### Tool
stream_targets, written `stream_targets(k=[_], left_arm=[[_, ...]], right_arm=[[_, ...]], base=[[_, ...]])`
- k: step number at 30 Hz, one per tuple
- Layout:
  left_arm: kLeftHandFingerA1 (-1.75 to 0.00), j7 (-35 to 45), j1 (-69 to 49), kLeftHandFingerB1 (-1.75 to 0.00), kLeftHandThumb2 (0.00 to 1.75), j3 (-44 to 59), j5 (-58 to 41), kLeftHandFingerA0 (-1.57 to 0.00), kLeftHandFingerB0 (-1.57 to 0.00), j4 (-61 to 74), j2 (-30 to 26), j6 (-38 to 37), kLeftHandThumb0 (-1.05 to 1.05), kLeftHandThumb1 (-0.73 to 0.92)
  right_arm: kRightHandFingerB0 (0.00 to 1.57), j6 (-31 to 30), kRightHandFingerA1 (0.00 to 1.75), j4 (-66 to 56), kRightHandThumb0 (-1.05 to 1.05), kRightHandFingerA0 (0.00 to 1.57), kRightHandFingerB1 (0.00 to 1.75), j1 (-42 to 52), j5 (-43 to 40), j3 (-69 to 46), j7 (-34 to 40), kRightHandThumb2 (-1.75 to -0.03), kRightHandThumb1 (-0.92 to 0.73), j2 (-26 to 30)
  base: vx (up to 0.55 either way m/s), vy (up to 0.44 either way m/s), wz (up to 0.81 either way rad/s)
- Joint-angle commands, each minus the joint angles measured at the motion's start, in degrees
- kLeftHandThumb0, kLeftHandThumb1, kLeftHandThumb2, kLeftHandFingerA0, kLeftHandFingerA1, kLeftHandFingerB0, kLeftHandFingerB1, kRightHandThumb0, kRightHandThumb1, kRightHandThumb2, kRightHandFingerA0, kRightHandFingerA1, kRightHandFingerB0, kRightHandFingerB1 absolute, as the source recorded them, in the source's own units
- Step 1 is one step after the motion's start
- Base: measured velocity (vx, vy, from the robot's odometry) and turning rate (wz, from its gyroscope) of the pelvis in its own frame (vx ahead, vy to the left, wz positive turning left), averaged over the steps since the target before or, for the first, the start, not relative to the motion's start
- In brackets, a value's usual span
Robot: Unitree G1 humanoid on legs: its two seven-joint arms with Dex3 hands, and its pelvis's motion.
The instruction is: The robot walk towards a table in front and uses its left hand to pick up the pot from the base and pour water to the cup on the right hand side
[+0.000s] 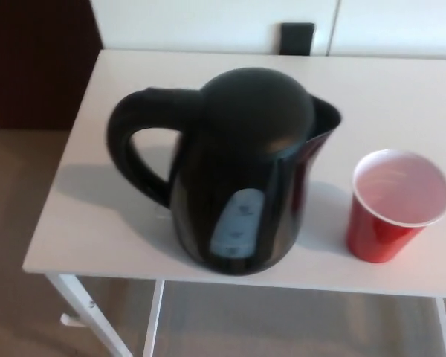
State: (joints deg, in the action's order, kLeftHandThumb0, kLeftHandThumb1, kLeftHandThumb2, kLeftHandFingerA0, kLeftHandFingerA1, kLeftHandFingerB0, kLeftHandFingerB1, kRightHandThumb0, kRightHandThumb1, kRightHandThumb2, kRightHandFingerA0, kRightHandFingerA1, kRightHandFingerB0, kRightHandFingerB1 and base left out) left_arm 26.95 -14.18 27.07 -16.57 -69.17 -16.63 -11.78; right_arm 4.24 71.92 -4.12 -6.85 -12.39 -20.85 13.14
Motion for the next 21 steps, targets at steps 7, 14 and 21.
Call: stream_targets(k=[7, 14, 21], left_arm=[[-0.47, -0.94, -1.28, -0.42, 0.54, -1.11, 0.97, -0.68, -0.54, -0.15, -0.69, -2.21, -0.16, 0.43], [-0.47, -1.69, -0.71, -0.42, 0.53, -0.98, 0.56, -0.69, -0.54, -0.72, -0.63, -1.68, -0.15, 0.42], [-0.47, -0.85, -0.92, -0.43, 0.54, -0.75, 0.22, -0.68, -0.55, -0.79, -0.89, -2.56, -0.17, 0.42]], right_arm=[[0.61, 0.1, 0.8, 0.47, -0.46, 0.62, 0.77, -0.34, 1.29, 1.24, 0.56, -0.88, -0.25, 0.07], [0.8, -0.09, 0.82, 0.59, -0.44, 0.61, 0.83, -0.66, 0.72, 0.27, 0.64, -0.74, -0.24, -0.21], [0.72, 0.68, 0.81, 0.67, -0.5, 0.59, 0.83, -1.13, 1.79, 1.28, -0.81, -0.85, -0.18, -0.08]], base=[[0.0, 0.028, -0.02], [0.0, 0.166, 0.08], [0.02, 0.002, 0.02]])
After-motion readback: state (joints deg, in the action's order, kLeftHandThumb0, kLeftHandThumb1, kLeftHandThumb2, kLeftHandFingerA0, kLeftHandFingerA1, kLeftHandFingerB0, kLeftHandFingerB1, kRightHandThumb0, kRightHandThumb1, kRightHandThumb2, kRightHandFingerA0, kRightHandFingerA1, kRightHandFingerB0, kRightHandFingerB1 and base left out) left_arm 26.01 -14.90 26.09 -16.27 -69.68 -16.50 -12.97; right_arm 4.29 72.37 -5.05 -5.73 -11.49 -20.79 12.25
